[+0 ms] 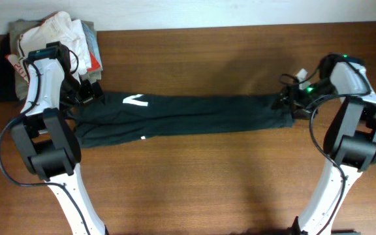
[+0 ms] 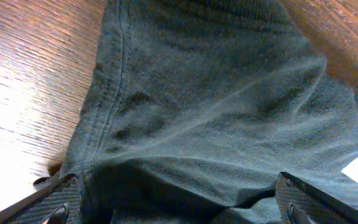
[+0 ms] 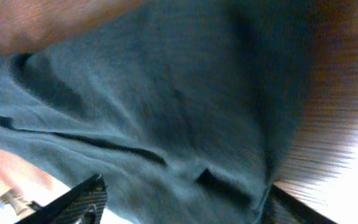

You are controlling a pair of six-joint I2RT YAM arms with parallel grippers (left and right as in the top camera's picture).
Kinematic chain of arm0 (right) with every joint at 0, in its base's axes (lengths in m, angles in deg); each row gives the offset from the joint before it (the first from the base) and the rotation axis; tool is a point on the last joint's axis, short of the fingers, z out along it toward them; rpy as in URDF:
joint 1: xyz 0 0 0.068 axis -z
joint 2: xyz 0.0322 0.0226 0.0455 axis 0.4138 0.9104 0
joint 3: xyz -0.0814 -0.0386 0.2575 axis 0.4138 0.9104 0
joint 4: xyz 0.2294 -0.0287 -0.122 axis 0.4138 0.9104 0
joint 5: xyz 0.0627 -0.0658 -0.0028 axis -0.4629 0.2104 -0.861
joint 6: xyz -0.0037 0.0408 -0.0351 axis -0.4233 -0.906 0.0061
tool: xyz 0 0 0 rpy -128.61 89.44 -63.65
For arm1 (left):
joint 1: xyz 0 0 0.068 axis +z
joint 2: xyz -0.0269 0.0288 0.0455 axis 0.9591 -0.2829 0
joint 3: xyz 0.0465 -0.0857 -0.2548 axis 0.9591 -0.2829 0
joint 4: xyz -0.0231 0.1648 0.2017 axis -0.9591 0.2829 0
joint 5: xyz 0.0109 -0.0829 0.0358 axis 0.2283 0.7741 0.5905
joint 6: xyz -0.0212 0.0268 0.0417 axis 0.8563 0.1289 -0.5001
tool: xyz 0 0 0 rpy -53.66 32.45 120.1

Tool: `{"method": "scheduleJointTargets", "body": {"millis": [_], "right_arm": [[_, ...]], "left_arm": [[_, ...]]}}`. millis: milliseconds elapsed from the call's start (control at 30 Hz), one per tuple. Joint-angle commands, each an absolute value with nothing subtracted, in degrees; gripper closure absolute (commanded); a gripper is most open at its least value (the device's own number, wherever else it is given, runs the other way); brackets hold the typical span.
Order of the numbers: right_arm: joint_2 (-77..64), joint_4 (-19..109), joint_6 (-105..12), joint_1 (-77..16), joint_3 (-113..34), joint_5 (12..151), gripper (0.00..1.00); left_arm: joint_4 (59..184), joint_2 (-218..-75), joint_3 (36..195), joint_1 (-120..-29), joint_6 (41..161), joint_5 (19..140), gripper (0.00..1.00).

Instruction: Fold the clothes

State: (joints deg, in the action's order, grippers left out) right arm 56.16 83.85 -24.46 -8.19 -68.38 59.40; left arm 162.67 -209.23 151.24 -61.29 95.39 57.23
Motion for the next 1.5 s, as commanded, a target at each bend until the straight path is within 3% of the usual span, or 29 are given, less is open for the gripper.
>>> {"method": "scheduleJointTargets", "body": {"millis": [0, 33, 67, 233, 333, 567, 700, 767, 833, 867, 900, 1000, 1133, 1167, 1300, 1400, 1467], "right_arm": [[58.12, 81.19, -29.57, -11.84, -65.3, 61.95, 0.67], [58.12, 80.25, -32.37, -11.6, -65.39, 64.31, 0.9], [58.12, 80.22, -33.29, -11.17, -65.52, 65.19, 0.96], [58.08, 94.67, -34.97, -4.15, -80.36, 71.85, 0.96], [58.06, 105.08, -34.93, -5.03, -92.34, 72.03, 0.96], [58.08, 106.63, -34.45, -20.89, -93.56, 79.07, 0.96], [58.08, 107.35, -27.93, -29.0, -93.56, 77.69, 0.96], [58.08, 107.28, -26.71, -31.67, -93.56, 76.27, 0.88], [58.1, 107.06, -26.8, -34.36, -93.28, 76.2, 0.67], [58.1, 106.69, -26.95, -35.23, -92.93, 75.66, 0.39], [58.1, 106.56, -26.95, -36.35, -92.93, 74.7, 0.22], [58.08, 106.43, -26.97, -36.59, -93.19, 75.0, 0.19], [58.08, 105.95, -29.36, -30.01, -93.37, 75.59, 0.15], [58.08, 105.69, -29.4, -28.65, -93.37, 78.21, 0.01], [58.1, 103.83, -30.62, -20.65, -93.15, 79.05, 0.01], [58.1, 102.93, -30.64, -17.9, -92.93, 79.07, 0.01], [58.1, 100.79, -30.64, -16.54, -92.93, 79.07, 0.01]], "left_arm": [[162.61, -209.21, 151.92, -61.47, 94.88, 56.85, 0.01], [162.61, -209.21, 151.92, -61.47, 94.88, 56.85, 0.01], [162.65, -209.21, 151.92, -61.47, 94.88, 56.85, 0.01], [163.02, -209.21, 151.85, -61.49, 94.88, 56.88, 0.01], [163.81, -209.21, 151.85, -61.47, 94.88, 56.88, 0.01], [163.88, -209.21, 151.85, -61.47, 94.86, 56.85, 0.01], [163.83, -209.21, 151.85, -61.47, 94.86, 56.83, 0.01], [163.85, -209.21, 151.85, -61.47, 94.86, 56.83, 0.01], [163.85, -209.21, 151.85, -61.47, 94.86, 56.85, 0.01], [163.9, -209.21, 151.85, -61.47, 94.86, 56.85, 0.01], [163.88, -209.21, 151.85, -61.47, 94.86, 56.85, 0.01], [163.92, -209.21, 151.83, -61.47, 94.86, 56.85, 0.01], [164.12, -209.21, 151.81, -61.47, 94.86, 56.88, 0.01], [164.14, -209.21, 151.81, -61.47, 94.86, 56.88, 0.01], [164.12, -209.21, 151.81, -61.47, 94.82, 57.07, 0.01], [163.88, -209.21, 151.81, -61.47, 81.53, 74.54, 0.01], [164.16, -209.45, 151.81, -61.47, 81.2, 75.56, 0.01]]}}
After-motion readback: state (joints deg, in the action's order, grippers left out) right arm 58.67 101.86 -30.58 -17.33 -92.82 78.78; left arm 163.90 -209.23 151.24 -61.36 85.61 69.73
